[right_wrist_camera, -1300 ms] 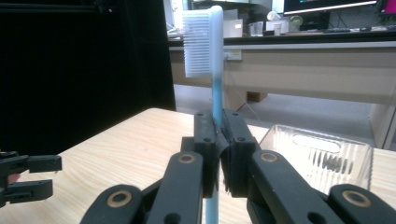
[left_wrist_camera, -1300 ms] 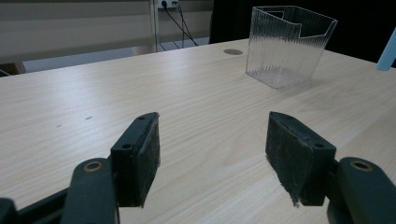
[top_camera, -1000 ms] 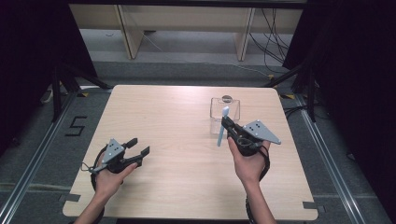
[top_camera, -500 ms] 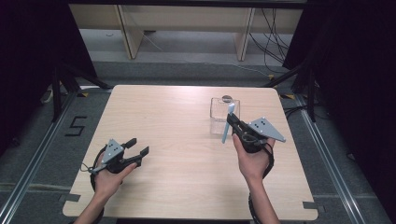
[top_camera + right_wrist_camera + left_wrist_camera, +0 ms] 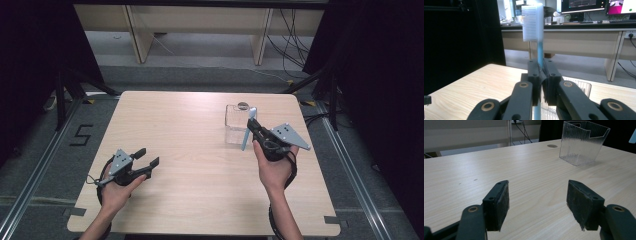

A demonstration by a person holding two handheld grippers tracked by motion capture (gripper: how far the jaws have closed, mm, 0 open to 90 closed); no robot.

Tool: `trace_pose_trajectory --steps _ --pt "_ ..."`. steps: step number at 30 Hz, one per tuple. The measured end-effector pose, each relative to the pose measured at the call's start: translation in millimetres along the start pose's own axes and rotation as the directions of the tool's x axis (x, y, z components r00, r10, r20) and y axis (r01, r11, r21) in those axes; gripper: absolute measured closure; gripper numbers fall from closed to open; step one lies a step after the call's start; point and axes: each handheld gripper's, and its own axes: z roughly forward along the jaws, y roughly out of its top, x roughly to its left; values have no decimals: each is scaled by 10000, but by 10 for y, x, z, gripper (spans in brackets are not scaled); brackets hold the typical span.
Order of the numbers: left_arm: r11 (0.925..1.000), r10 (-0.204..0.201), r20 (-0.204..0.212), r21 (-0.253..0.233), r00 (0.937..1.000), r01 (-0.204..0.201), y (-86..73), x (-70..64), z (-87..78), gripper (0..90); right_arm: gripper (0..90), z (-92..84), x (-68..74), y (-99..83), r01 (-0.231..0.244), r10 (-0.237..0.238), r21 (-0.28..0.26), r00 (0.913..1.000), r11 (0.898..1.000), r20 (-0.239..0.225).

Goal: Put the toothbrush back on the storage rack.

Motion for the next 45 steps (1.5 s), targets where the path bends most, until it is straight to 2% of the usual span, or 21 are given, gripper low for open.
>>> trace_pose_trajectory --steps 3,6,9,11,14,16,17,19,20,21,23,24,26,27,30,31,34,35,37,42,45 --pt "10000 -6 0 -5 10000 6 -1 0 0 339 859 -4 -7 11 -50 51 -13 10000 10000 60" --pt "10000 9 -13 3 10000 -9 0 4 1 339 859 1 -33 28 166 -165 -132 9998 9998 93" --pt "9999 -15 49 -118 10000 16 -7 7 12 338 859 -7 -45 49 91 -91 -3 9998 10000 169" --pt "9999 -25 41 -108 10000 26 -9 7 12 338 859 -5 -67 64 298 -296 -78 9992 9995 250" --pt "9999 -33 34 -114 10000 34 -10 8 12 338 859 10 -73 83 109 -104 -295 9998 9995 192" --pt "9999 -21 33 -114 10000 22 -9 8 12 338 858 3 -66 89 -3 7 -180 9997 9998 240" --pt "9999 -20 31 -113 10000 20 -9 8 13 337 859 -4 -85 100 251 -246 -165 9992 9995 309" --pt "9999 -28 31 -107 10000 28 -9 6 13 337 859 8 -84 108 109 -102 -277 9996 9996 257" --pt "9999 -30 27 -106 10000 30 -10 6 13 337 859 2 -100 117 290 -281 -251 9990 9993 338" --pt "9999 -32 26 -105 10000 32 -10 6 13 337 859 9 -101 125 132 -125 -255 9995 9996 273" --pt "9999 -20 26 -106 10000 20 -9 6 12 337 859 15 -110 128 232 -221 -319 9992 9992 336" --pt "9999 -4 21 -108 10000 4 -8 8 12 337 859 5 -121 139 358 -351 -171 9986 9992 400" --pt "9999 -14 4 -113 10000 14 -7 10 10 336 859 17 -121 149 156 -147 -271 9994 9995 327" --pt "10000 -7 -36 -47 10000 7 -4 9 3 335 859 16 -135 154 349 -336 -301 9986 9989 417" --pt "10000 14 -59 9 10000 -14 -1 10 -1 335 859 21 -130 162 214 -203 -261 9989 9994 422" --pt "10000 14 -63 10 10000 -14 -1 10 -1 335 859 26 -143 165 331 -315 -357 9985 9988 457" --pt "10000 13 -56 -14 10000 -13 -4 11 2 333 859 30 -150 181 232 -218 -310 9988 9993 436" --pt "9999 2 -9 -109 10000 -2 -8 13 10 333 858 25 -150 189 247 -231 -271 9980 9993 591" --pt "9999 24 -27 -104 10000 -24 -6 13 9 333 858 34 -181 212 441 -421 -332 9974 9985 587" --pt "10000 29 -85 10 10000 -29 -1 12 -1 332 859 41 -202 232 426 -406 -277 9967 9987 708" --pt "9999 23 -33 -104 10000 -24 -7 13 11 332 859 58 -204 239 340 -317 -340 9972 9988 675"
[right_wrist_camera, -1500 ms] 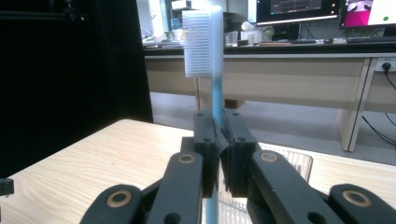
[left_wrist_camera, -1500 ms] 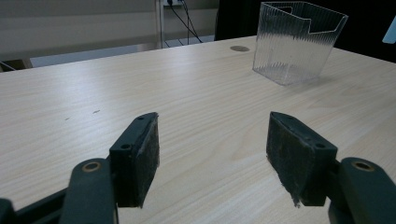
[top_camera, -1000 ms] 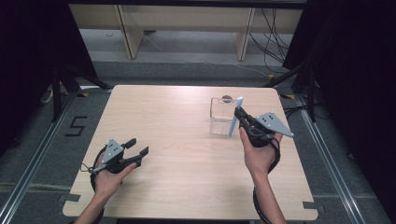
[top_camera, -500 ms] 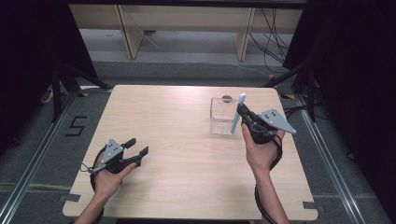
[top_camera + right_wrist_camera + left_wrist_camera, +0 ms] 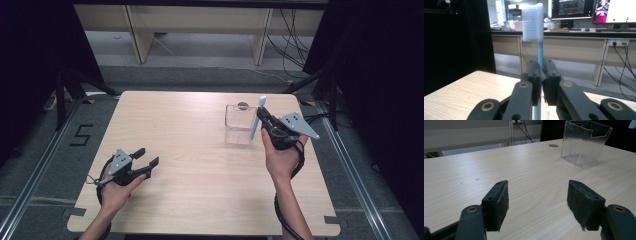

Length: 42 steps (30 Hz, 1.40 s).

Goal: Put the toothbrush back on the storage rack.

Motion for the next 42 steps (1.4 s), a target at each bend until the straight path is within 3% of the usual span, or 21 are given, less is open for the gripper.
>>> trace_pose_trajectory --steps 3,5,6,8,11,14,20,29,42 --pt "10000 4 3 -11 10000 -4 1 -1 -1 331 859 15 -23 14 122 -121 -91 9999 9999 111" --pt "9999 8 -68 101 10000 -7 7 -2 -13 331 858 26 -23 24 -42 42 -56 10000 10000 23" --pt "9999 10 -104 100 9999 -9 8 1 -17 328 859 36 -44 33 155 -154 -35 9998 9999 155" --pt "10000 -3 -116 91 9999 4 9 2 -18 327 858 49 -41 32 48 -46 -120 9999 9999 104" --pt "10000 -6 -131 87 9999 7 9 6 -18 324 859 70 -75 50 256 -255 -84 9995 9996 202" --pt "10000 -20 -117 82 9999 21 7 5 -15 323 858 86 -71 61 54 -53 -90 9999 9999 133" --pt "10000 0 -148 89 9999 2 12 8 -18 321 859 120 -105 100 234 -234 2 9993 9997 278" --pt "10000 -23 -132 83 9999 24 10 4 -15 319 859 208 -151 142 156 -148 -208 9992 9997 361" --pt "10000 -25 -161 91 9999 27 10 9 -17 317 859 295 -203 158 16 -12 -84 9987 10000 512"
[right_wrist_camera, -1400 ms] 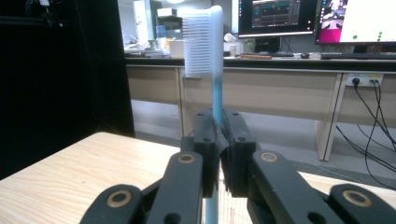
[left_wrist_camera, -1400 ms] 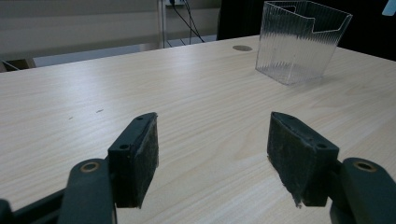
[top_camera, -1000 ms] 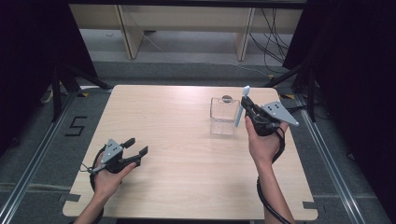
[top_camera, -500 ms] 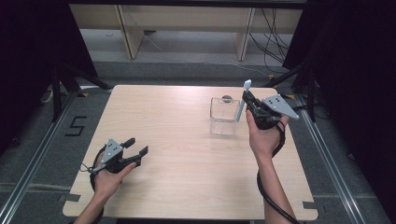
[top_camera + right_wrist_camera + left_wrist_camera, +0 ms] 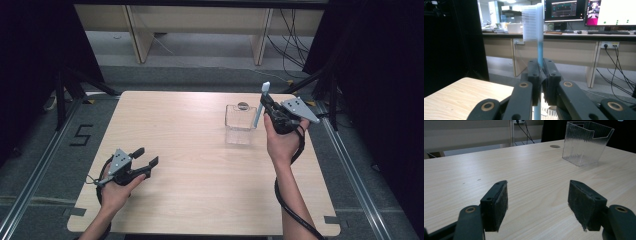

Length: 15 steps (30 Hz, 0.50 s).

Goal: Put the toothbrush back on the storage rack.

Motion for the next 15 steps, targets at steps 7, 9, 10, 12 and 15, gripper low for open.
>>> trace_pose_trajectory --steps 7,9,10,12,15 --pt "10000 -14 -6 -7 10000 14 -4 10 -5 317 858 72 -27 -31 46 -46 -6 9998 10000 177" --pt "10000 -5 -8 14 10000 5 -6 10 -4 317 858 84 -30 -36 15 -17 107 9999 9999 157" --pt "10000 -13 -7 13 10000 13 -7 9 -4 317 858 91 -37 -39 95 -97 102 9998 9999 172" --pt "10000 -6 -9 11 10000 6 -7 9 -5 317 858 109 -45 -50 51 -52 42 9997 10000 221" --pt "10000 -30 -13 6 10000 30 -7 11 -5 317 858 123 -56 -61 32 -34 54 9996 10000 275"
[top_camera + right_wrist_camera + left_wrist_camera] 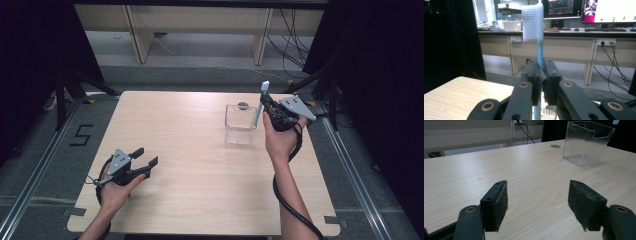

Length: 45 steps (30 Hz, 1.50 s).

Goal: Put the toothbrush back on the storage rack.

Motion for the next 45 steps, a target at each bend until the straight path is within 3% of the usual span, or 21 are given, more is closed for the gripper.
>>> trace_pose_trajectory --steps 32,36,39,40,45 --pt "10000 -46 29 40 10000 46 -16 7 7 317 857 121 -69 -243 -299 294 597 9995 9978 81" --pt "9999 -79 82 -88 9999 80 -22 13 15 317 858 130 -72 -285 -171 161 638 9998 9978 155" --pt "9999 -78 77 -85 9999 78 -23 15 13 317 857 133 -61 -316 -375 363 700 9992 9968 184" --pt "9999 -80 78 -86 9999 80 -23 15 13 317 857 132 -76 -320 -175 163 802 9997 9966 154" --pt "10000 -60 18 44 10000 60 -20 8 5 316 858 145 -75 -350 -227 220 793 9997 9966 96"
